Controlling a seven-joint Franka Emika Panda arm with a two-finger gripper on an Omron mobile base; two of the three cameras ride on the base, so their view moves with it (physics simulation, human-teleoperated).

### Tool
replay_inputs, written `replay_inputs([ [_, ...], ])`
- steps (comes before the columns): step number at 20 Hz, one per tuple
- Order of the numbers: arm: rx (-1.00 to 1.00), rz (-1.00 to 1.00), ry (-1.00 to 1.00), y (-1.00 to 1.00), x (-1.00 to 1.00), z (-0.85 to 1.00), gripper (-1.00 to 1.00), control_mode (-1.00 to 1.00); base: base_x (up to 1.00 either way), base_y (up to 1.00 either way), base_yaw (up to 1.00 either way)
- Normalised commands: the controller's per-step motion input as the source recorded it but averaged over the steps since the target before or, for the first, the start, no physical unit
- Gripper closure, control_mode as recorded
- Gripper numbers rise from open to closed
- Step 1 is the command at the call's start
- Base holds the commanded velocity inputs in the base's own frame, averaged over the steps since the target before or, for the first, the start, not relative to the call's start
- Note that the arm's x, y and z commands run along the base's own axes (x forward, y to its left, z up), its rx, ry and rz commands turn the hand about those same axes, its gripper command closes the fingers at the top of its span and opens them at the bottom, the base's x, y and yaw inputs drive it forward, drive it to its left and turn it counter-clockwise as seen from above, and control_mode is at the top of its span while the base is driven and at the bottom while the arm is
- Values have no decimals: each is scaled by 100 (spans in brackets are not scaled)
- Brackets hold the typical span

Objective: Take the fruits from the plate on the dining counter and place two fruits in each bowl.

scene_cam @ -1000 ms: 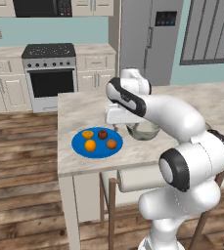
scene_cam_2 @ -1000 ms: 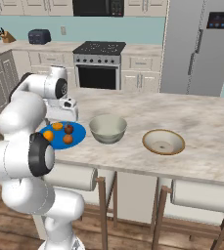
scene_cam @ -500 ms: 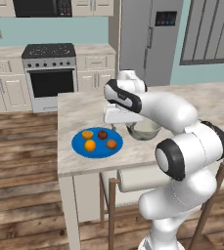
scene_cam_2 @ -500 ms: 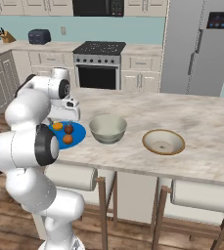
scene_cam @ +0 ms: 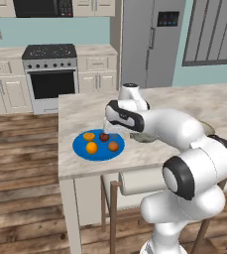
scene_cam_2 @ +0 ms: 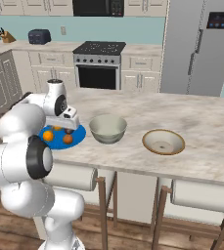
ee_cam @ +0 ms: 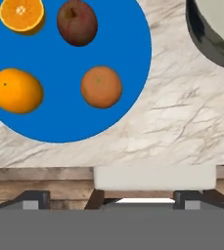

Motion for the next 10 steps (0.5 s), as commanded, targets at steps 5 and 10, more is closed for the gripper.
replay_inputs([
  [5, 0, -7, 0, 24, 41, 0, -100, -100, 0, 0, 0],
  [10, 0, 0, 0, -2, 36, -12, -100, -100, 0, 0, 0],
])
